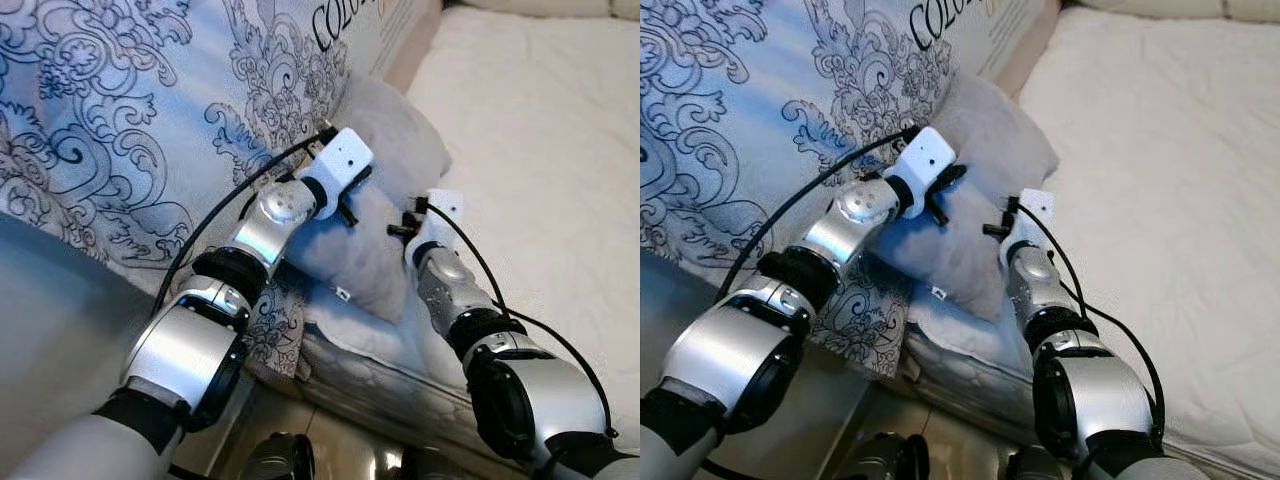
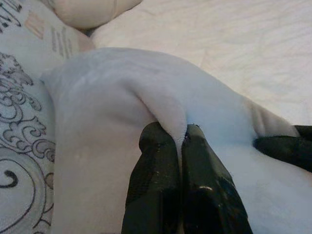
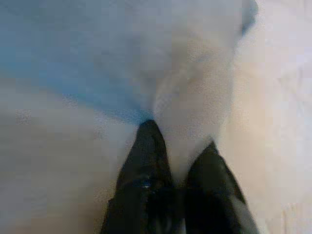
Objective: Clean up the room
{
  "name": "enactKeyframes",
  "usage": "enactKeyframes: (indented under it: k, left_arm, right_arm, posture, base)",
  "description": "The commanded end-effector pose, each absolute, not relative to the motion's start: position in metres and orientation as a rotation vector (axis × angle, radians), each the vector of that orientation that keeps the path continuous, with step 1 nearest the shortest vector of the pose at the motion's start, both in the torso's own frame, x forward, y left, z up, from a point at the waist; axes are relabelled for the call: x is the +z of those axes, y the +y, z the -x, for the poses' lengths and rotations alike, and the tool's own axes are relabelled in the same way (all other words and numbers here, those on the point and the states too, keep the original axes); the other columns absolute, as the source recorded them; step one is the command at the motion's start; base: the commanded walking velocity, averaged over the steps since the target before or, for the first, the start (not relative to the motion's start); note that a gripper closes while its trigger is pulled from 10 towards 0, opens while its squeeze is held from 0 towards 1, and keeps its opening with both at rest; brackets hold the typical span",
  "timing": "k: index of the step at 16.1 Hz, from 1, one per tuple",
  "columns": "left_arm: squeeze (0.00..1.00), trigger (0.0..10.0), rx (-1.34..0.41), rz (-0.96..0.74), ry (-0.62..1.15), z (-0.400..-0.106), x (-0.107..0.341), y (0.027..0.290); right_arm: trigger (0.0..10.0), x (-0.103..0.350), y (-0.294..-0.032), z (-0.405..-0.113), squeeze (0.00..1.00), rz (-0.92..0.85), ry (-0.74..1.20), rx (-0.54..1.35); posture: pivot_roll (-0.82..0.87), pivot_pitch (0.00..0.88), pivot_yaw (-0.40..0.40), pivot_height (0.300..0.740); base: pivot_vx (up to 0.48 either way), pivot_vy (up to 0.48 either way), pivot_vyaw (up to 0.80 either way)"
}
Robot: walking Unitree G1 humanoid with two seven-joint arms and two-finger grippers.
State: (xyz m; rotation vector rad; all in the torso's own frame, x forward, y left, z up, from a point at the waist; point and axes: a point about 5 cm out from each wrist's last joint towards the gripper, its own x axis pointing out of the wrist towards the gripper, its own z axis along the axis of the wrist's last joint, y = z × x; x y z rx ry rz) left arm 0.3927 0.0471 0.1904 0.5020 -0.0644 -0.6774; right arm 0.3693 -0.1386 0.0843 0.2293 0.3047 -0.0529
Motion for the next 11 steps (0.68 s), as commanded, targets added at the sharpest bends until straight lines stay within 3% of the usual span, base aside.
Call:
enactKeyframes:
  k: [1,6,7,11]
  left_arm:
    - [0.0,10.0,-0.569,-0.521,-0.132,-0.401,0.207,0.067]
    - [0.0,10.0,-0.555,-0.563,-0.121,-0.401,0.201,0.077]
    - [1.0,10.0,-0.587,-0.527,-0.129,-0.401,0.203,0.078]
    - [1.0,10.0,-0.663,-0.485,-0.179,-0.398,0.213,0.071]
  right_arm:
    - [10.0,0.059,-0.154,-0.354,1.0,-0.291,0.392,-0.12]
    - [10.0,0.055,-0.157,-0.347,1.0,-0.412,0.282,-0.124]
    - [10.0,0.055,-0.16,-0.342,1.0,-0.444,0.214,-0.102]
    - [10.0,0.066,-0.174,-0.336,1.0,-0.505,0.03,-0.109]
  posture:
    - [0.16,0.19,0.151,0.74]
    - [0.12,0.145,0.15,0.74]
    - [0.1,0.128,0.151,0.74]
    - [0.06,0.071,0.144,0.74]
  base:
    - [0.0,0.0,0.0]
    - [0.0,0.0,0.0]
    - [0.0,0.0,0.0]
    - [0.0,0.0,0.0]
